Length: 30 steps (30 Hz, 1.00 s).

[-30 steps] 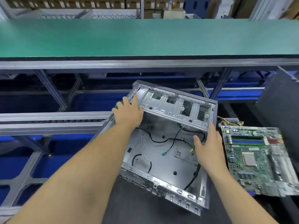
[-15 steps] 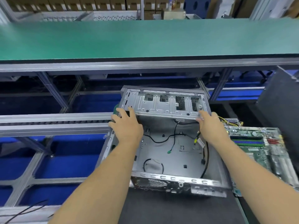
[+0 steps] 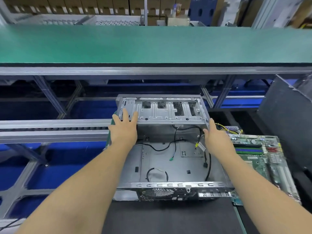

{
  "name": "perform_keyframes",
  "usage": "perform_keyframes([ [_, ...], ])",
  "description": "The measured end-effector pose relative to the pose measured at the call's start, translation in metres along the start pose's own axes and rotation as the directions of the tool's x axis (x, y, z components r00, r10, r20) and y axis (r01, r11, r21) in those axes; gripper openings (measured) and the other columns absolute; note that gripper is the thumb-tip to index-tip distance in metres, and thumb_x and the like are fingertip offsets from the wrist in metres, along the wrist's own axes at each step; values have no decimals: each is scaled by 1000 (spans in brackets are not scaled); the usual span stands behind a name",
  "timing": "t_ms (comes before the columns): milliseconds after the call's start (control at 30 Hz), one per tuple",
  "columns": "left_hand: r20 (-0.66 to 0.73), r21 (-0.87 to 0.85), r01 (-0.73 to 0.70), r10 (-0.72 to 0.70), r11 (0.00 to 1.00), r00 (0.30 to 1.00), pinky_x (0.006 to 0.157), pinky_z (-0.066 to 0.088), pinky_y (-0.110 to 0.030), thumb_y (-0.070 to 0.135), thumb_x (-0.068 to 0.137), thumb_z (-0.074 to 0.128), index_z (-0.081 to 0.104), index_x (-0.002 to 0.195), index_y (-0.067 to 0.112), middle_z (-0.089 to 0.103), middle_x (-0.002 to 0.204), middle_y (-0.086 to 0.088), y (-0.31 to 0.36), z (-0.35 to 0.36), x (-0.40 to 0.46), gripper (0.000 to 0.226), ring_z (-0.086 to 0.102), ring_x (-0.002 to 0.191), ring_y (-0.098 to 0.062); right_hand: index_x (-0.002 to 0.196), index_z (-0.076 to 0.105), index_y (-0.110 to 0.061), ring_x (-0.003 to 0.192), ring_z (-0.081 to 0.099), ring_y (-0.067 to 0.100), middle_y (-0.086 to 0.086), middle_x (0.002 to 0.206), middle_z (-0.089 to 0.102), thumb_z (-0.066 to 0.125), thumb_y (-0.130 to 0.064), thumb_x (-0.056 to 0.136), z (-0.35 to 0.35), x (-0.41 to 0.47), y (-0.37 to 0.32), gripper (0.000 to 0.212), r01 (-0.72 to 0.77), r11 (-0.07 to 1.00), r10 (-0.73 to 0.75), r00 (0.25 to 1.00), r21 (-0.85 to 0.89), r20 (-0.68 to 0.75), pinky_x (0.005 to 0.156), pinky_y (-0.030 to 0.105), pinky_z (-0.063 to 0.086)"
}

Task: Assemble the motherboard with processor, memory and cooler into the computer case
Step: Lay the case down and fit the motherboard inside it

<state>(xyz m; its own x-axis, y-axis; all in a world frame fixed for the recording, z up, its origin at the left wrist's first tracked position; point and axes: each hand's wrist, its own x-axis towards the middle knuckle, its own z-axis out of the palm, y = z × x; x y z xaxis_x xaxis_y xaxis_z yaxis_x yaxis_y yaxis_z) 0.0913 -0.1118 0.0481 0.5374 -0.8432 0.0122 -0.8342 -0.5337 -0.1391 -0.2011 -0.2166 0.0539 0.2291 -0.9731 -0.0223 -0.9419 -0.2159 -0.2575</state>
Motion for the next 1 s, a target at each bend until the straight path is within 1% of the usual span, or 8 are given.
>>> perform_keyframes([
  [167,-13,57,-10,11,998,1000,94,48,-54,14,89,54,-6,155,29,-1,164,-15,1,0,-4,91,16,140,-53,159,8,-17,67,47,27,5,71,45,36,-22,107,3,9,0,60,-12,1000,12,1000,-15,7,59,38,40],
  [400,-3,52,21,-21,998,1000,91,47,-52,16,90,51,-6,157,27,-2,165,-13,8,1,-36,88,24,135,-51,159,12,-18,84,60,40,26,98,64,31,-34,109,4,-3,21,56,48,999,-49,998,-23,-35,65,41,45],
  [600,28,-54,17,-15,998,999,103,38,-56,37,98,38,-2,157,28,-3,165,-10,8,-6,-39,72,15,140,-51,154,28,-17,96,61,40,22,110,64,34,-32,108,-5,-13,15,49,34,998,-35,998,-43,-42,69,42,45],
  [667,1,-73,-7,7,997,1000,113,25,-59,37,96,41,-2,156,28,-3,165,-12,8,-6,-41,75,5,145,-51,131,55,-8,99,57,39,17,109,63,52,-18,99,-9,-23,11,34,194,960,-245,931,-203,-270,73,44,44],
  [733,-143,-34,-121,115,992,983,118,12,-58,37,92,47,5,156,25,2,164,-14,11,-9,-43,78,-1,149,-43,103,67,-3,88,56,35,13,95,64,63,-4,83,-7,-33,-1,20,425,862,-505,759,-276,-410,70,42,44],
  [800,-217,28,-373,370,927,904,115,20,-52,37,89,49,26,150,24,22,159,-13,22,-10,-46,67,17,144,-36,99,70,-7,79,59,31,9,87,67,62,-6,84,1,-42,-21,16,546,829,-557,784,-123,-272,66,37,49],
  [867,-187,72,-539,542,839,819,107,29,-45,36,88,44,46,137,24,35,148,-9,34,-9,-52,50,32,132,-31,111,69,-16,84,63,28,7,100,71,51,-17,95,12,-41,-36,24,367,924,-373,927,103,42,71,34,53],
  [1000,-335,-12,-540,506,841,795,99,39,-47,22,78,49,59,122,13,50,138,-14,47,-13,-63,45,47,124,-36,138,57,-21,118,59,31,10,136,60,47,-22,100,33,-23,-39,40,236,969,-240,849,67,470,91,34,50],
])
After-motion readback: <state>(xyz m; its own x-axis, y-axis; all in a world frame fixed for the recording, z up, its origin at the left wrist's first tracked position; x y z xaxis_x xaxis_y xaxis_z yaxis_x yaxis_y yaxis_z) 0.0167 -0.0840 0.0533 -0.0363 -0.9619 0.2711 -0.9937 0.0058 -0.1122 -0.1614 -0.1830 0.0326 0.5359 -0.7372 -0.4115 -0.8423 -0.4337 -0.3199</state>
